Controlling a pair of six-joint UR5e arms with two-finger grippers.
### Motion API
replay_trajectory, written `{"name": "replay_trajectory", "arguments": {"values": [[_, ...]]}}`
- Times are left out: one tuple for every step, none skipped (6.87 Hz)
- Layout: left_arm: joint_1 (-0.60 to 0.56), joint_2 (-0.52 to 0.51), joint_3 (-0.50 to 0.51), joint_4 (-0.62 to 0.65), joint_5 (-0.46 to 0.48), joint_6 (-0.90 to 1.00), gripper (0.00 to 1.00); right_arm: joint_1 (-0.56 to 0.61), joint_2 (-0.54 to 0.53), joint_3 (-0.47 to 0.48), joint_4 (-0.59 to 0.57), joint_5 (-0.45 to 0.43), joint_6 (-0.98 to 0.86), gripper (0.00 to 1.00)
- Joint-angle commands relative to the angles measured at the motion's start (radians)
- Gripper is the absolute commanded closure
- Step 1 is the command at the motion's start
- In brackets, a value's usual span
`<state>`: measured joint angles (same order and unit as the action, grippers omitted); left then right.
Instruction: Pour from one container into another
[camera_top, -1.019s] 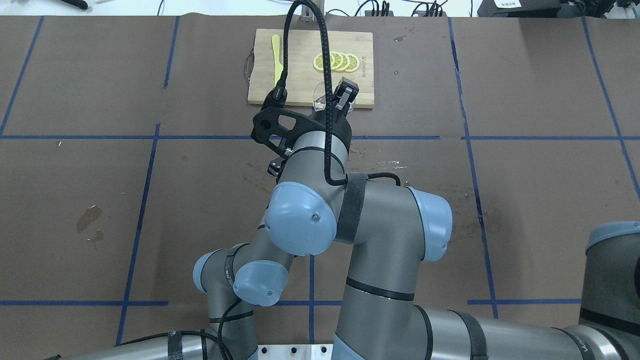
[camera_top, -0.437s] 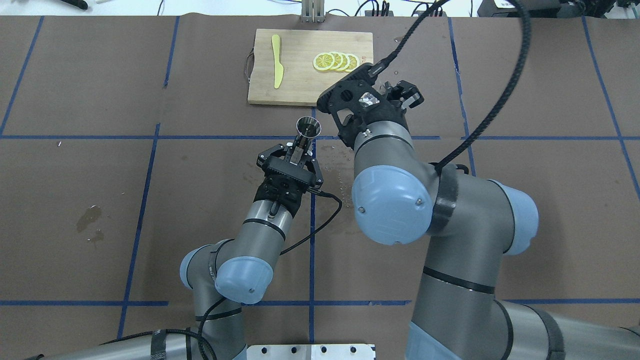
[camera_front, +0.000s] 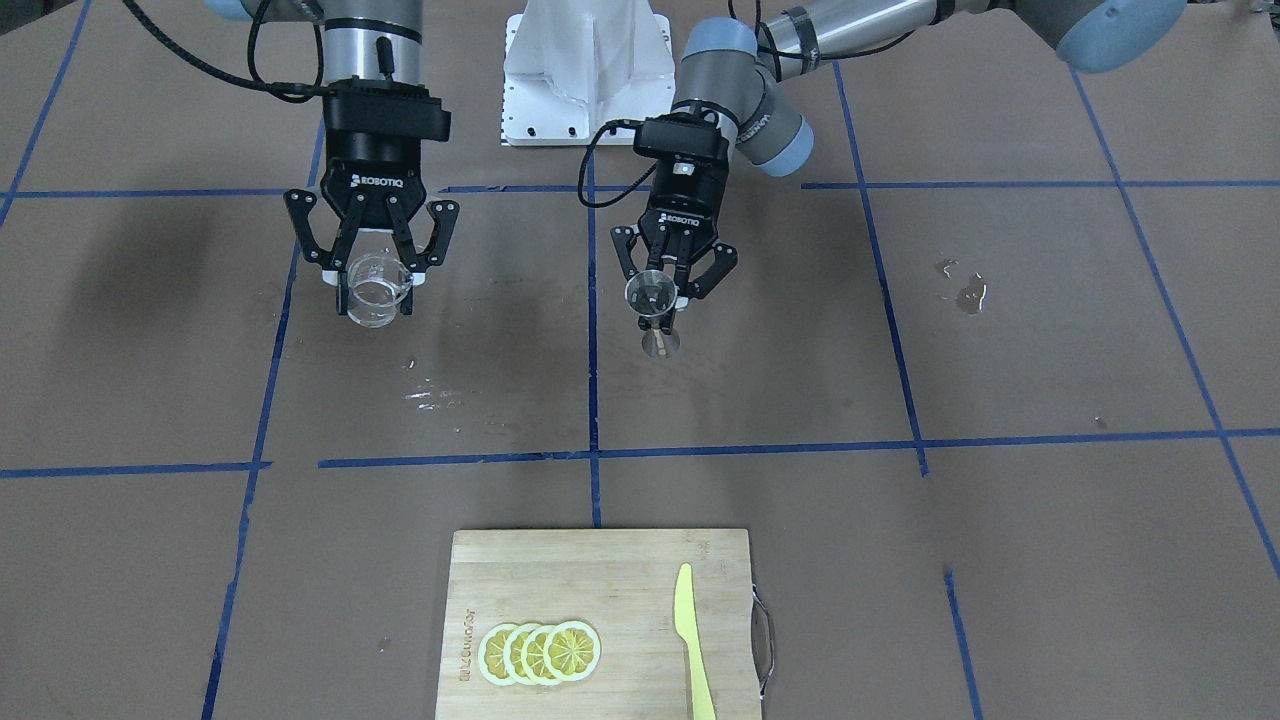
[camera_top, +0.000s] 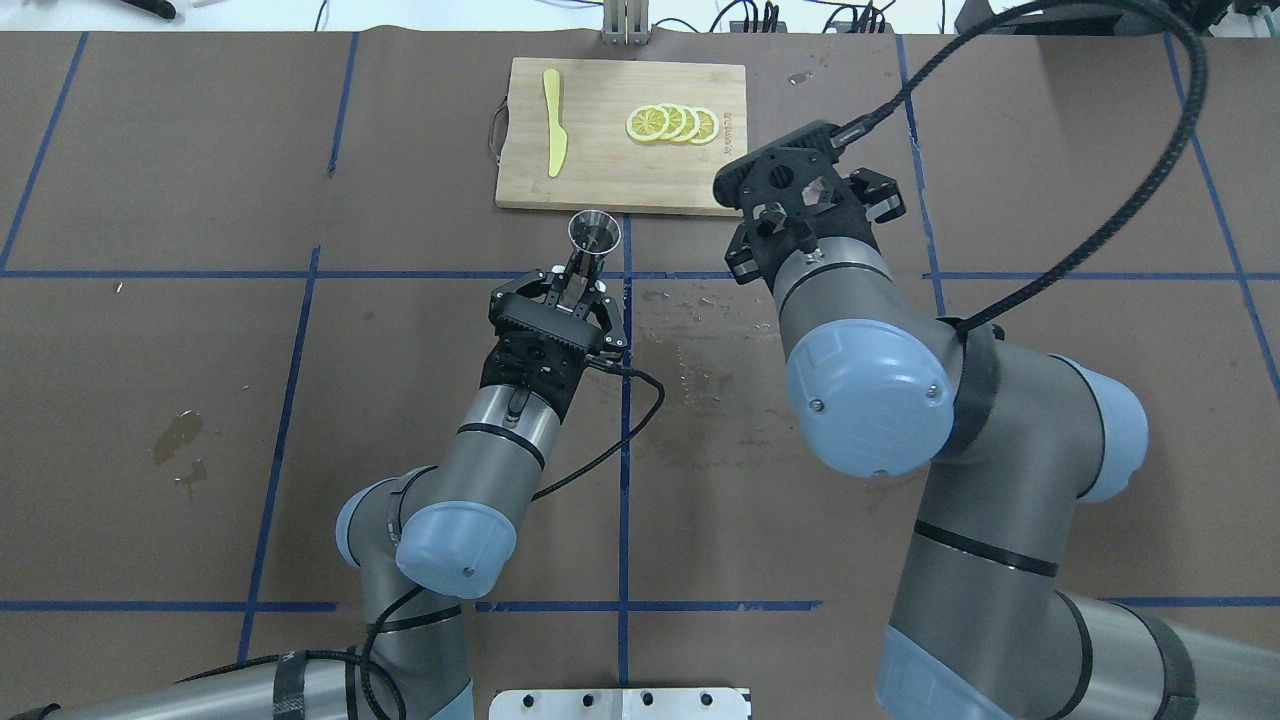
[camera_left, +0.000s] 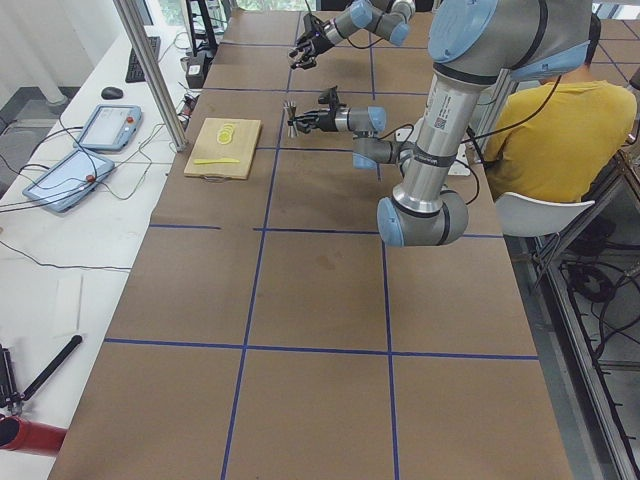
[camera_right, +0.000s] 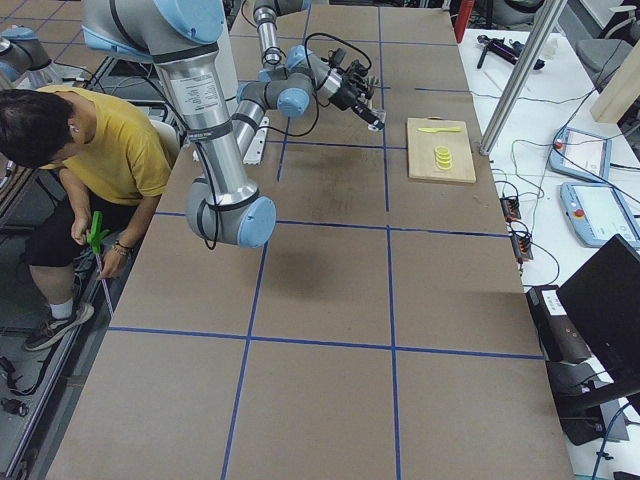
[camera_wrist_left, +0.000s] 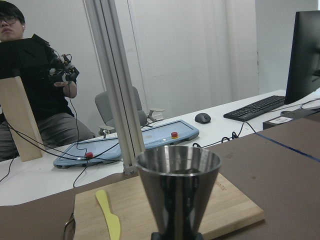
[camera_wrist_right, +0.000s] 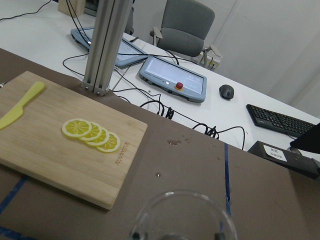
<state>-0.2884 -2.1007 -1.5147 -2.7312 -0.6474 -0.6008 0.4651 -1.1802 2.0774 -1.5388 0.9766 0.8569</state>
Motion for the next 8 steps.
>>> {"name": "replay_trajectory", "arguments": {"values": [[-0.015, 0.163, -0.019, -0.189, 0.0, -0.052, 1.0, 0.01, -0.184, 0.013, 0.185, 0.011, 0.086, 0.85], [-0.037, 0.259, -0.039, -0.224, 0.0, -0.083, 1.0, 0.01, -0.272, 0.004, 0.298, 0.011, 0.087, 0.85], [-0.058, 0.375, -0.056, -0.304, -0.001, -0.085, 1.0, 0.01, -0.291, -0.034, 0.351, 0.011, 0.09, 0.85], [-0.064, 0.506, -0.056, -0.426, -0.032, -0.083, 1.0, 0.01, -0.302, -0.068, 0.382, 0.01, 0.09, 0.85], [-0.074, 0.59, -0.053, -0.49, -0.05, -0.086, 1.0, 0.01, -0.35, -0.088, 0.454, 0.01, 0.085, 0.85], [-0.072, 0.654, -0.044, -0.546, -0.051, -0.091, 1.0, 0.01, -0.372, -0.129, 0.542, 0.01, 0.08, 0.85], [-0.071, 0.665, -0.007, -0.567, -0.038, -0.175, 1.0, 0.01, -0.372, -0.149, 0.571, 0.01, 0.079, 0.85], [-0.061, 0.659, 0.043, -0.565, 0.032, -0.283, 1.0, 0.01, -0.369, -0.148, 0.571, 0.01, 0.077, 0.85]]}}
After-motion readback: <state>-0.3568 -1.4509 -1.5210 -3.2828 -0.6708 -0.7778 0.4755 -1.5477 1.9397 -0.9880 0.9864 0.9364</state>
